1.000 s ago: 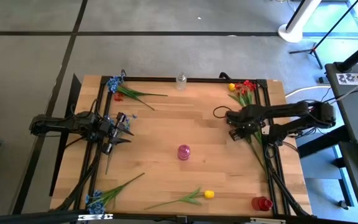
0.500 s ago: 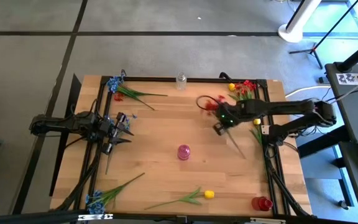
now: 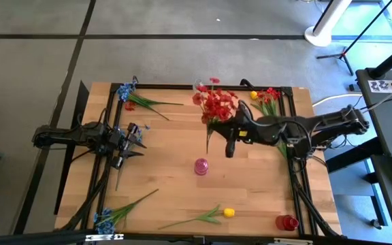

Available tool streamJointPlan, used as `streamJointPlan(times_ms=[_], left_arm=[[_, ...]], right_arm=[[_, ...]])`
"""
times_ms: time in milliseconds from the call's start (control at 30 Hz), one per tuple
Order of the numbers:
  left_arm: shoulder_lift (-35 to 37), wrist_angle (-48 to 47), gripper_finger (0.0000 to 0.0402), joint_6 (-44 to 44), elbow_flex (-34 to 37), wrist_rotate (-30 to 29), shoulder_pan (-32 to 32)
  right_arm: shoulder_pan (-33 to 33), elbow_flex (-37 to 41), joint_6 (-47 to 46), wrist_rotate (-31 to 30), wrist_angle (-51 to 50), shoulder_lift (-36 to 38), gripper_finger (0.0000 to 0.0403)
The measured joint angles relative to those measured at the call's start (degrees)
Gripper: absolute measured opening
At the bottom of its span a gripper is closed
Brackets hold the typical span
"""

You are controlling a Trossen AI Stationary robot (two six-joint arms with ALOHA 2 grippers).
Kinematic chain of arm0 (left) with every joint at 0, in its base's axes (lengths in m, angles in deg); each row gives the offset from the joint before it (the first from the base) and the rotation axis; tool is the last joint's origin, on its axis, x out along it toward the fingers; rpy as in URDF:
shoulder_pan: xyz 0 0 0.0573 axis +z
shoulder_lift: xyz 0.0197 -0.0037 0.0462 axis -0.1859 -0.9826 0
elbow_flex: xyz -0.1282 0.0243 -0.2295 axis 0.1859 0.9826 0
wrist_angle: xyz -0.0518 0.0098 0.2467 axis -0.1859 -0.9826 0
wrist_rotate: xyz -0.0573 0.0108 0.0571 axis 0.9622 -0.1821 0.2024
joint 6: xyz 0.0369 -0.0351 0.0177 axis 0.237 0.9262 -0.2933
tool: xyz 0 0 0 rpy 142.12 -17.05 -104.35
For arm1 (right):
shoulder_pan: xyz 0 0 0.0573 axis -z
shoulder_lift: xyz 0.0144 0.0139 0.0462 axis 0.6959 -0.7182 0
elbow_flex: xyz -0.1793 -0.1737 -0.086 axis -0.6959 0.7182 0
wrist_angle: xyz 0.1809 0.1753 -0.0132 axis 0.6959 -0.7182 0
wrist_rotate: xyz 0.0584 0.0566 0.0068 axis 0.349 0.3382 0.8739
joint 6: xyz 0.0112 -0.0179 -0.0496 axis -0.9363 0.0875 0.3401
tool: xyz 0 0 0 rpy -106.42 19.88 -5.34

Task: Sort flowers into vase by color
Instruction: Put the bottom red flowers into the purple vase

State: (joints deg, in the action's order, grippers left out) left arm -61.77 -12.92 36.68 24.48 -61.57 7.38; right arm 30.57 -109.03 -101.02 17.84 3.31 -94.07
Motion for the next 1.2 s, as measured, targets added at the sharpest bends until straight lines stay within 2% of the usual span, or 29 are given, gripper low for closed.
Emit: streamJointPlan(times_ms=[233, 467, 633, 767, 1000, 1100, 1200], left_arm=[[0.0, 0.0, 0.0127, 0.0, 0.0, 0.0, 0.0], [0.0, 0.0, 0.0128, 0.0, 0.0, 0.0, 0.0], [0.0, 0.0, 0.0128, 0.0, 0.0, 0.0, 0.0], [0.0, 0.0, 0.0127, 0.0, 0.0, 0.0, 0.0], [0.0, 0.0, 0.0128, 0.0, 0.0, 0.0, 0.0], [0.0, 0.0, 0.0128, 0.0, 0.0, 0.0, 0.0], [0.0, 0.0, 0.0127, 0.0, 0.0, 0.0, 0.0]], right_arm=[[-2.1, 2.2, 0.1, 0.5, 6.2, -3.1, 0.0017], [-2.7, 2.2, -0.9, 2.4, 6.4, -5.1, 0.0016], [-2.7, 2.2, -1.3, 4.3, 5.4, -6.9, 0.0036], [-2.7, 2.2, -1.4, 6.3, 3.4, -8.2, 0.0069], [-2.7, 0.6, -2.7, 12.3, -3.5, -8.1, 0.0164], [-2.7, -2.5, -2.5, 13.9, -10.7, -7.9, 0.0196], [-2.7, -7.1, -1.3, 14.1, -24.1, -7.9, 0.0218]])
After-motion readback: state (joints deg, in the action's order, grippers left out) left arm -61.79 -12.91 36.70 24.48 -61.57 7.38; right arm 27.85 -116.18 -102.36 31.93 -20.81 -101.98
